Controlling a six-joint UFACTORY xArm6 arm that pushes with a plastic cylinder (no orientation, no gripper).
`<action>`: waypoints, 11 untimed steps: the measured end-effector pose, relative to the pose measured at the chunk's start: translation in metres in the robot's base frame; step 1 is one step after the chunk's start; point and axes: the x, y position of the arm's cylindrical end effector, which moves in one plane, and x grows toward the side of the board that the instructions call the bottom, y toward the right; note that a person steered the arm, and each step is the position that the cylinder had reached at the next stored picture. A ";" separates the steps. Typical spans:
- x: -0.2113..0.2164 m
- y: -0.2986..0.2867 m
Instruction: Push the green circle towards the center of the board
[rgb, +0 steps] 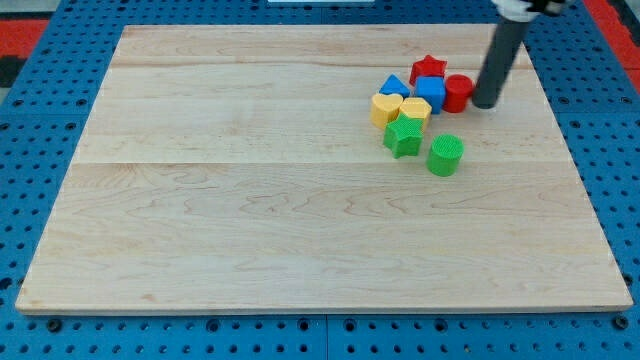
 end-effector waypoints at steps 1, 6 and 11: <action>-0.003 -0.050; 0.075 -0.035; 0.158 -0.125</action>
